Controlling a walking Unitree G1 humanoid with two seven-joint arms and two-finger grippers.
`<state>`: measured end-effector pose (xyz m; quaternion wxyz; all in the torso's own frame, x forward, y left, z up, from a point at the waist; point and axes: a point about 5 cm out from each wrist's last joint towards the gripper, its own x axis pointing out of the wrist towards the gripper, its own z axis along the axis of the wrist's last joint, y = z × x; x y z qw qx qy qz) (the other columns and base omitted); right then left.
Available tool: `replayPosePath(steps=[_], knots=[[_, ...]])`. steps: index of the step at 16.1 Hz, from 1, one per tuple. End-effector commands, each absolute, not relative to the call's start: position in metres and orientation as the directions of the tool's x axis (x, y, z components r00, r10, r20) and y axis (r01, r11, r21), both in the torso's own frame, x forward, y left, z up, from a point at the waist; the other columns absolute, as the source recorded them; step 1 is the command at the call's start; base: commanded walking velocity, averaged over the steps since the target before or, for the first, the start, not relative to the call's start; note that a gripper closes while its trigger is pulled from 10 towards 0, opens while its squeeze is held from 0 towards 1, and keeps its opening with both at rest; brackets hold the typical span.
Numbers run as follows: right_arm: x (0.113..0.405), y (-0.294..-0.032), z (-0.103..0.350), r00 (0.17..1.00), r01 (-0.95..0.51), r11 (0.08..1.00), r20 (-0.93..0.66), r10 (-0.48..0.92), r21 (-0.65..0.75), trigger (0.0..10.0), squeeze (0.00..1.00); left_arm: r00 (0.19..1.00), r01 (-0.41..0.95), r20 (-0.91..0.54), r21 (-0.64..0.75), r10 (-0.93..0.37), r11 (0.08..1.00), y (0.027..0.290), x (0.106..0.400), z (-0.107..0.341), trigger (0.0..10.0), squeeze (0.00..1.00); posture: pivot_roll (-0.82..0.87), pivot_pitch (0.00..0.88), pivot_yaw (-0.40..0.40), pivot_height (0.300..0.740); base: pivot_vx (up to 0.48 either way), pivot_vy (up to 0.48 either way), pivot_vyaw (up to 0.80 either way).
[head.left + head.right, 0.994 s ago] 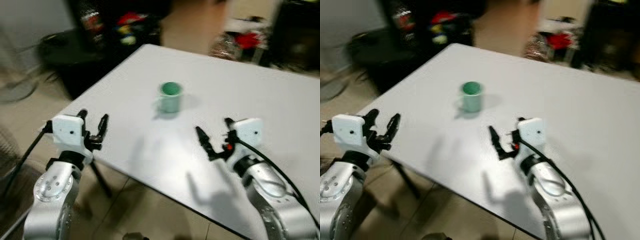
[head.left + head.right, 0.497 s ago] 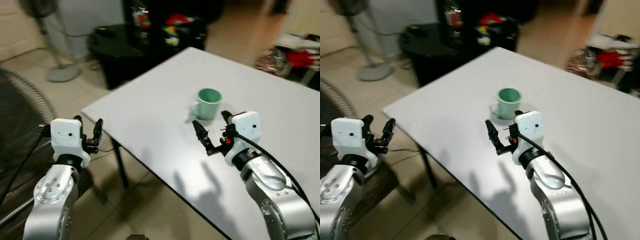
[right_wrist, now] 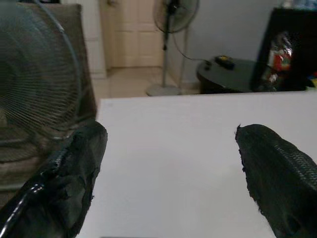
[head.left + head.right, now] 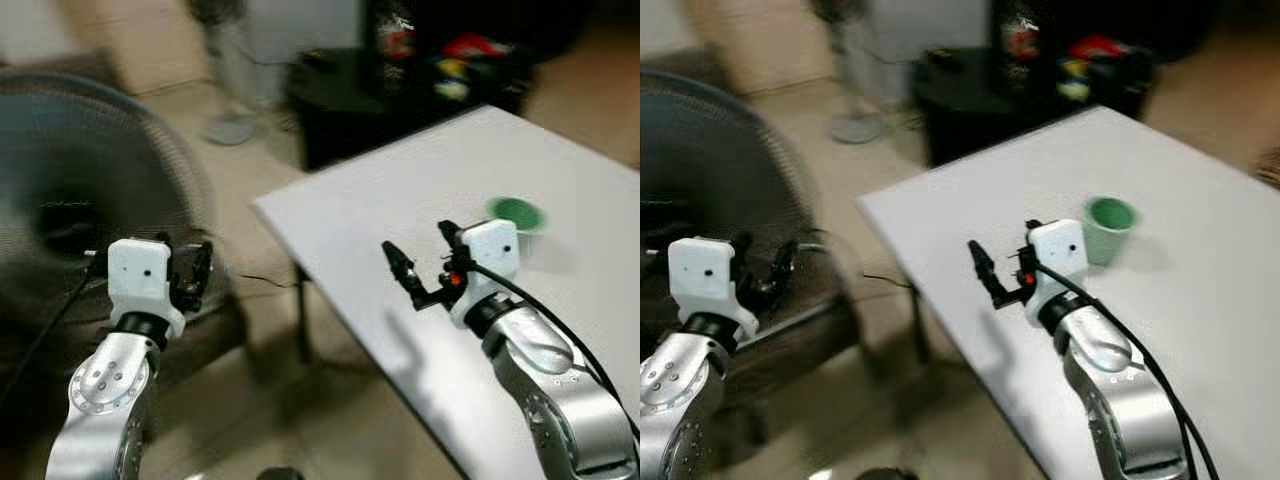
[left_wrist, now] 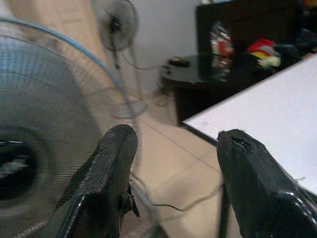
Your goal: Setting the table
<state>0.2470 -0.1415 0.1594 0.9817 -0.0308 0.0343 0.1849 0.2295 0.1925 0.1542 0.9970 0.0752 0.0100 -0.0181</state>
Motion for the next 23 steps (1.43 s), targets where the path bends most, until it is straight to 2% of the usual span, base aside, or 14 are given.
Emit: replayPosePath(steps=[1,2,6,7,8,9,11,16,17,18,19,23], knots=[[0.25,-0.142,0.158,0.942,-0.334,0.941,-0.062,0.33,-0.062,10.0,0.0,0.999,0.022,-0.046,0.172,-0.014,0.985,0.196,0.232,0.152,10.0,0.0,0.05,0.0,0.045,0.74,0.0,0.0,0.8],[0.251,-0.146,0.159,0.958,-0.287,0.955,-0.052,0.283,-0.076,10.0,0.0,0.999,0.037,-0.041,0.157,-0.031,0.987,0.194,0.232,0.155,10.0,0.0,0.05,0.0,0.048,0.74,0.0,0.0,0.8],[0.249,-0.145,0.161,0.956,-0.294,0.953,-0.033,0.293,-0.077,10.0,0.0,0.999,0.02,-0.051,0.171,-0.012,0.985,0.199,0.23,0.152,10.0,0.0,0.03,0.0,0.045,0.74,0.0,0.0,0.8],[0.248,-0.146,0.16,0.956,-0.293,0.951,-0.03,0.292,-0.096,10.0,0.42,0.999,0.024,-0.049,0.166,-0.016,0.986,0.196,0.229,0.153,10.0,0.0,0.03,0.0,0.04,0.74,0.0,0.0,0.8],[0.249,-0.148,0.161,0.965,-0.261,0.96,0.002,0.263,-0.103,10.0,0.42,0.999,0.026,-0.05,0.163,-0.018,0.986,0.194,0.229,0.153,10.0,0.0,0.03,0.0,0.038,0.74,0.0,0.0,0.8],[0.249,-0.149,0.163,0.968,-0.243,0.963,0.033,0.248,-0.118,10.0,0.61,0.998,0.027,-0.053,0.163,-0.019,0.986,0.194,0.228,0.152,10.0,0.0,0.03,0.0,0.038,0.74,0.0,0.0,0.8],[0.25,-0.152,0.162,0.974,-0.216,0.968,0.042,0.223,-0.13,10.0,0.74,0.998,0.032,-0.054,0.169,-0.023,0.985,0.193,0.226,0.152,10.0,0.0,0.04,0.0,0.036,0.74,0.0,0.0,0.8],[0.249,-0.148,0.161,0.962,-0.263,0.957,0.034,0.269,-0.125,10.0,0.72,0.998,0.026,-0.067,0.155,-0.015,0.988,0.194,0.225,0.153,10.0,0.0,0.04,0.0,0.032,0.74,0.0,0.0,0.8],[0.249,-0.147,0.16,0.955,-0.293,0.95,0.022,0.297,-0.109,10.0,0.73,0.995,0.06,-0.085,0.103,-0.052,0.993,0.191,0.223,0.151,10.0,0.0,0.04,0.0,0.032,0.74,0.0,0.0,0.8],[0.248,-0.146,0.16,0.952,-0.302,0.949,0.018,0.304,-0.088,10.0,0.84,0.994,0.057,-0.095,0.06,-0.051,0.997,0.19,0.222,0.15,10.0,0.24,0.04,0.0,0.028,0.74,0.0,0.0,0.8],[0.248,-0.146,0.159,0.952,-0.303,0.949,0.016,0.306,-0.085,10.0,1.0,0.995,0.038,-0.094,0.051,-0.033,0.998,0.191,0.222,0.15,10.0,1.0,0.05,0.0,0.025,0.74,0.0,0.0,0.8],[0.252,-0.142,0.159,0.938,-0.343,0.937,0.021,0.345,-0.071,10.0,1.0,0.998,0.007,-0.066,0.089,-0.001,0.996,0.197,0.222,0.153,10.0,1.0,0.06,0.0,0.012,0.74,0.0,0.0,0.8]])
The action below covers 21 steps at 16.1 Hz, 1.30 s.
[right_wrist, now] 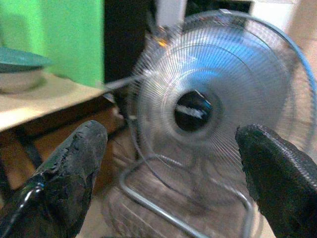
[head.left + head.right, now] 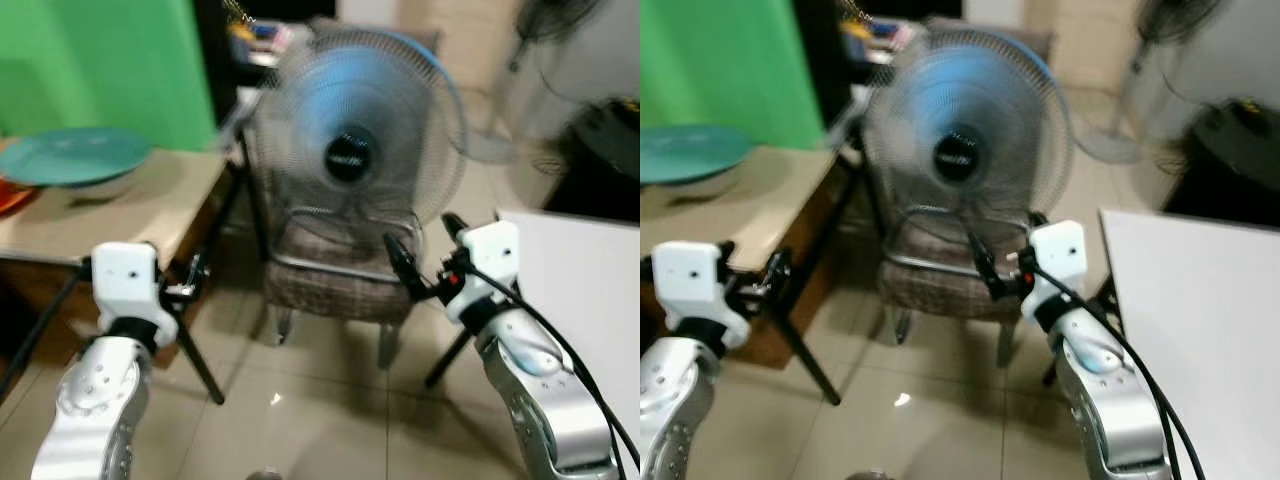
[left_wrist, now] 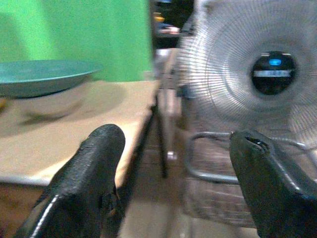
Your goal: Setting the table
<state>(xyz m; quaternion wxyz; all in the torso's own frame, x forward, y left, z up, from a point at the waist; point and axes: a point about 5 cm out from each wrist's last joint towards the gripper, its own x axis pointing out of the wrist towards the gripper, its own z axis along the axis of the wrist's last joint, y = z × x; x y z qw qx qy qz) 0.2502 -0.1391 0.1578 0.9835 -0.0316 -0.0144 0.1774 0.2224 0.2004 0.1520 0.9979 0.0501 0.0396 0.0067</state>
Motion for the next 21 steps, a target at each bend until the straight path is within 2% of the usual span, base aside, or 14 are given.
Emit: replayPosePath(steps=[1,4,6,8,9,10,11,14,16,19,21], knots=[[0.254,-0.144,0.161,0.942,-0.331,0.941,0.03,0.334,-0.077,10.0,1.0,0.997,-0.053,-0.053,0.143,0.061,0.988,0.206,0.222,0.156,10.0,1.0,0.06,0.0,0.009,0.74,0.0,0.0,0.8],[0.256,-0.151,0.162,0.957,-0.289,0.956,0.009,0.29,-0.054,10.0,1.0,0.996,-0.08,-0.039,0.116,0.085,0.99,0.21,0.225,0.16,10.0,1.0,0.05,0.0,0.012,0.74,0.0,0.0,0.8],[0.255,-0.152,0.163,0.96,-0.278,0.959,0.01,0.279,-0.063,10.0,1.0,0.992,-0.066,-0.098,0.095,0.076,0.993,0.208,0.224,0.158,10.0,1.0,0.05,0.0,0.015,0.74,0.0,0.0,0.8],[0.254,-0.15,0.16,0.958,-0.287,0.957,-0.007,0.287,-0.042,10.0,1.0,0.997,-0.042,-0.055,0.116,0.048,0.992,0.201,0.224,0.16,10.0,0.99,0.05,0.0,0.016,0.74,0.0,0.0,0.8],[0.254,-0.148,0.158,0.958,-0.287,0.957,-0.014,0.287,-0.041,10.0,1.0,0.998,-0.015,-0.052,0.142,0.022,0.99,0.197,0.224,0.159,10.0,0.36,0.06,0.0,0.015,0.74,0.0,0.0,0.8],[0.254,-0.148,0.157,0.958,-0.286,0.957,-0.021,0.286,-0.045,10.0,1.0,0.998,-0.014,-0.055,0.148,0.023,0.989,0.197,0.224,0.158,10.0,0.0,0.06,0.0,0.015,0.74,0.0,0.0,0.8],[0.254,-0.147,0.152,0.96,-0.276,0.961,-0.054,0.274,-0.034,10.0,1.0,0.997,-0.02,-0.067,0.144,0.03,0.989,0.196,0.224,0.156,10.0,0.0,0.06,0.0,0.008,0.74,0.0,0.0,0.0],[0.256,-0.147,0.154,0.964,-0.266,0.964,-0.023,0.266,0.026,10.0,1.0,0.995,-0.018,-0.093,0.151,0.032,0.988,0.197,0.221,0.152,10.0,0.0,0.07,0.0,-0.001,0.74,0.089,0.0,0.0],[0.258,-0.146,0.156,0.959,-0.281,0.96,-0.026,0.281,0.01,10.0,1.0,0.996,-0.025,-0.086,0.153,0.039,0.988,0.198,0.222,0.152,10.0,0.0,0.07,0.0,-0.004,0.74,0.298,0.0,0.2],[0.26,-0.141,0.157,0.951,-0.309,0.951,-0.023,0.309,0.01,10.0,1.0,0.996,-0.006,-0.082,0.164,0.02,0.986,0.196,0.222,0.155,10.0,0.0,0.08,0.0,-0.014,0.74,0.325,0.0,0.8],[0.264,-0.139,0.159,0.957,-0.289,0.957,-0.012,0.289,-0.002,10.0,1.0,0.997,0.012,-0.075,0.164,0.0,0.986,0.194,0.223,0.159,10.0,0.0,0.09,0.0,-0.02,0.74,0.33,0.0,0.0]])
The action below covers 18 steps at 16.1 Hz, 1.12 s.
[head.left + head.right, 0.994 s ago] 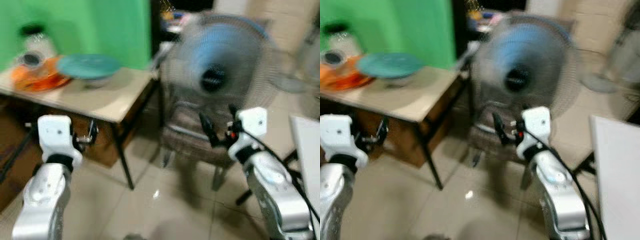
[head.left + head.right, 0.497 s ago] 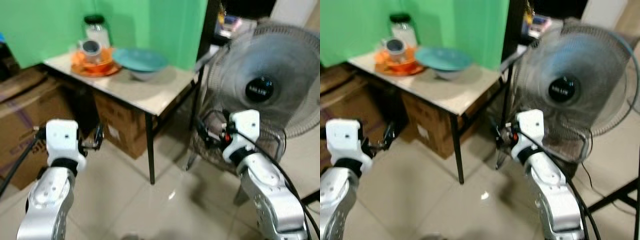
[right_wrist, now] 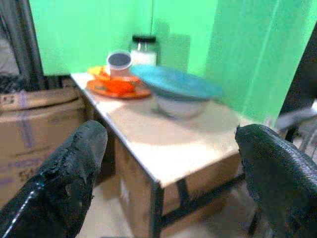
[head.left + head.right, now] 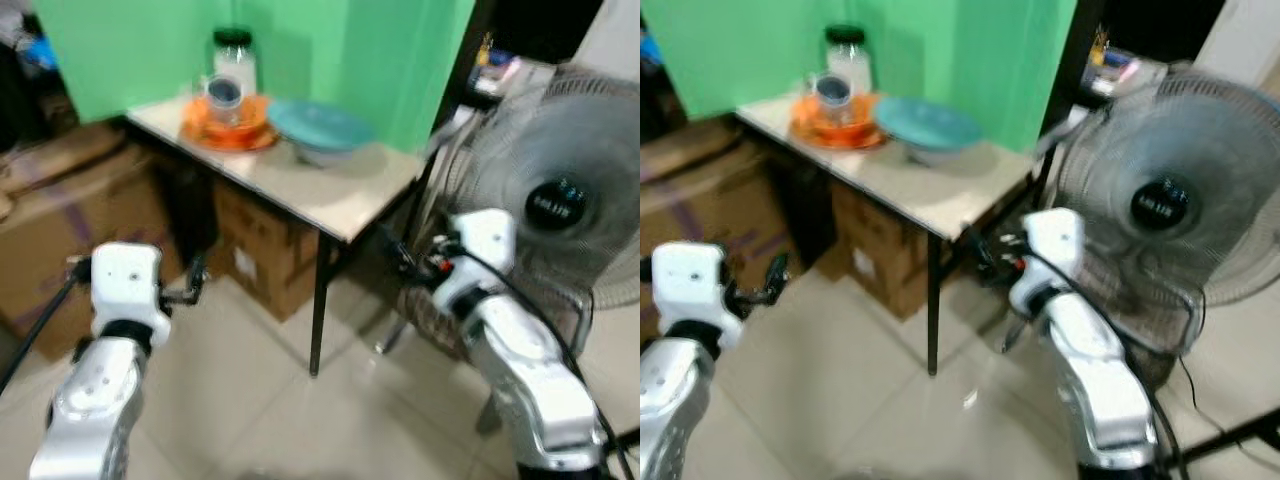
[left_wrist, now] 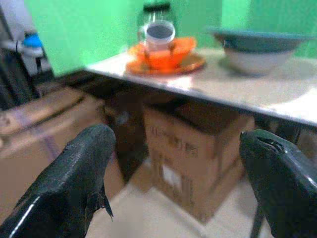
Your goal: Setting the table
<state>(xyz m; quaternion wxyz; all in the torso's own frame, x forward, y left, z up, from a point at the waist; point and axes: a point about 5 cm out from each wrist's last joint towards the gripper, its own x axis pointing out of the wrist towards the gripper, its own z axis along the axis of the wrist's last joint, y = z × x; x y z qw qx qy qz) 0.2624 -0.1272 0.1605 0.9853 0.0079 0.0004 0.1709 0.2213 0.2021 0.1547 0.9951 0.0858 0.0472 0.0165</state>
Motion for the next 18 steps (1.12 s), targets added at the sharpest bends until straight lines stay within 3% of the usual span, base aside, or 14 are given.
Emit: replayPosePath(steps=[1,5,7,9,10,11,12,18], knots=[[0.265,-0.139,0.158,0.96,-0.28,0.96,-0.021,0.28,-0.007,10.0,1.0,0.998,0.01,-0.069,0.162,0.001,0.987,0.195,0.223,0.161,10.0,0.0,0.1,0.0,-0.024,0.74,0.334,0.0,0.0],[0.27,-0.132,0.157,0.953,-0.304,0.953,-0.023,0.303,-0.019,10.0,0.99,0.998,-0.012,-0.061,0.169,0.022,0.986,0.201,0.221,0.164,10.0,0.0,0.12,0.0,-0.027,0.74,0.337,0.0,0.0],[0.27,-0.129,0.158,0.954,-0.299,0.954,-0.013,0.299,-0.03,10.0,0.96,0.998,0.005,-0.07,0.17,0.007,0.986,0.203,0.222,0.164,10.0,0.0,0.11,0.0,0.008,0.74,0.349,0.0,0.8],[0.271,-0.13,0.16,0.968,-0.249,0.968,0.006,0.249,-0.015,10.0,0.75,0.997,0.054,-0.069,0.169,-0.042,0.984,0.2,0.226,0.166,10.0,0.0,0.09,0.0,0.033,0.74,0.349,0.0,0.27],[0.271,-0.131,0.16,0.971,-0.24,0.971,0.009,0.24,-0.003,10.0,0.75,0.997,0.056,-0.069,0.166,-0.045,0.984,0.199,0.227,0.166,10.0,0.0,0.09,0.0,0.034,0.74,0.349,0.0,0.0],[0.27,-0.132,0.161,0.972,-0.235,0.972,0.013,0.235,0.004,10.0,0.64,0.996,0.069,-0.069,0.166,-0.059,0.984,0.197,0.227,0.165,10.0,0.0,0.09,0.0,0.032,0.74,0.349,0.0,0.0],[0.27,-0.134,0.159,0.975,-0.224,0.975,0.008,0.224,0.005,10.0,0.35,0.991,0.122,-0.075,0.199,-0.109,0.972,0.188,0.229,0.162,10.0,0.0,0.1,0.0,0.026,0.74,0.349,0.0,0.0],[0.272,-0.123,0.159,0.958,-0.288,0.957,0.011,0.288,0.034,10.0,0.33,0.991,0.119,-0.079,0.196,-0.106,0.973,0.19,0.222,0.164,10.0,0.0,0.12,0.0,-0.004,0.74,0.349,0.0,0.16]])
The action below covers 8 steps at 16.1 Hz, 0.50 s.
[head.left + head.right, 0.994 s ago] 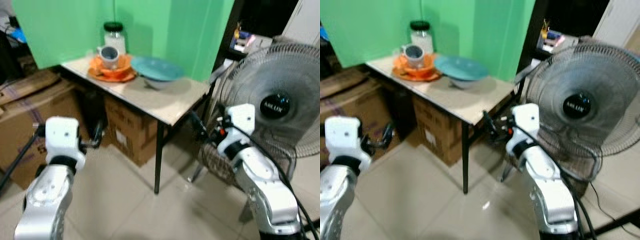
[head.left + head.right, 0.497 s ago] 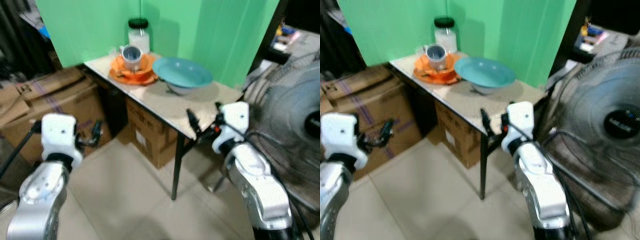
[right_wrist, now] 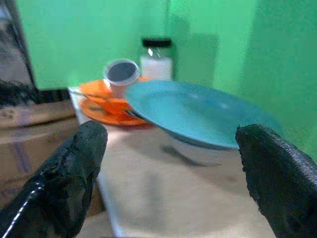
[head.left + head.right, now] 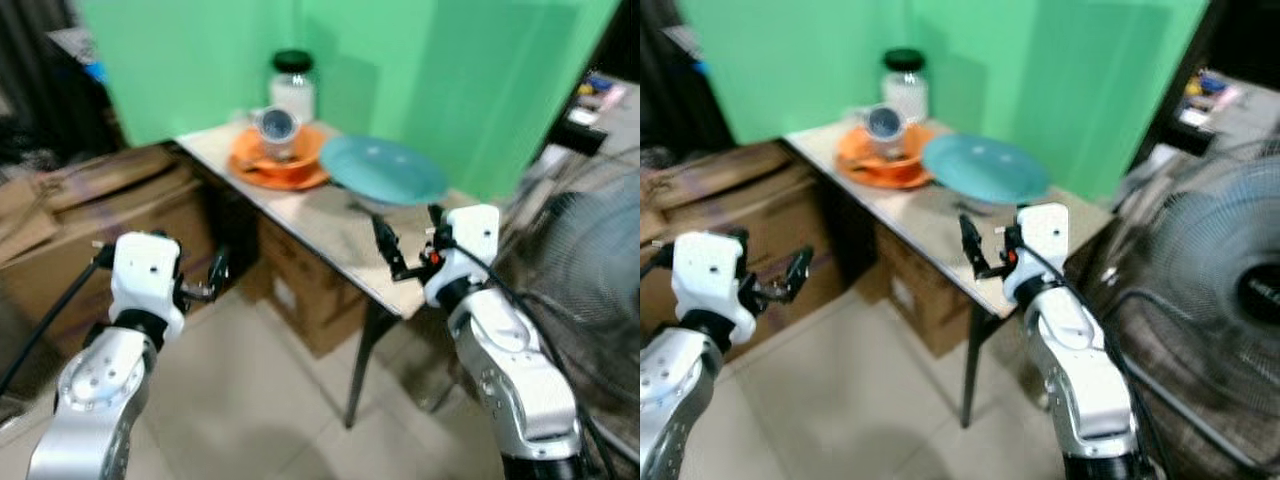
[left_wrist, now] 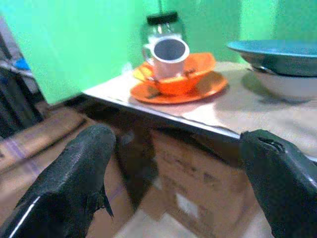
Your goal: Setting the table
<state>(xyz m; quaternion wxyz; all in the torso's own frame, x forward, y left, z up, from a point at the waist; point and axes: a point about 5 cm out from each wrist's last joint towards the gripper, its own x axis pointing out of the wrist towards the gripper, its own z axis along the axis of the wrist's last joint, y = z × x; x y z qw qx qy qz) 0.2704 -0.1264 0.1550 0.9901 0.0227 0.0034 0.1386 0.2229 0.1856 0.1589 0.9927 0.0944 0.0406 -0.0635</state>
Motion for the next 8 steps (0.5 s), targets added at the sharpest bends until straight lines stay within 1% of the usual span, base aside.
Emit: replayPosePath(steps=[1,3,4,6,8], knots=[[0.274,-0.122,0.16,0.96,-0.28,0.957,0.019,0.279,0.078,10.0,0.0,0.992,0.116,-0.073,0.203,-0.103,0.972,0.192,0.221,0.165,10.0,0.0,0.13,0.0,-0.007,0.74,0.352,0.0,0.0],[0.276,-0.122,0.162,0.962,-0.274,0.956,0.027,0.273,0.103,10.0,0.0,0.992,0.116,-0.07,0.206,-0.104,0.972,0.193,0.221,0.166,10.0,0.0,0.13,0.0,-0.007,0.74,0.352,0.0,0.0],[0.279,-0.125,0.166,0.973,-0.231,0.954,0.024,0.231,0.19,10.0,0.0,0.991,0.127,-0.066,0.211,-0.116,0.969,0.193,0.221,0.168,10.0,0.0,0.13,0.0,-0.005,0.74,0.349,0.0,0.0],[0.285,-0.131,0.17,0.981,-0.192,0.952,0.018,0.193,0.237,10.0,0.0,0.989,0.146,-0.063,0.215,-0.136,0.966,0.192,0.223,0.17,10.0,0.0,0.13,0.0,0.0,0.74,0.352,0.0,0.0],[0.286,-0.131,0.175,0.978,-0.206,0.942,0.033,0.204,0.265,10.0,0.0,0.987,0.162,-0.056,0.22,-0.153,0.962,0.191,0.226,0.171,10.0,0.0,0.12,0.0,0.002,0.74,0.349,0.0,0.0]])
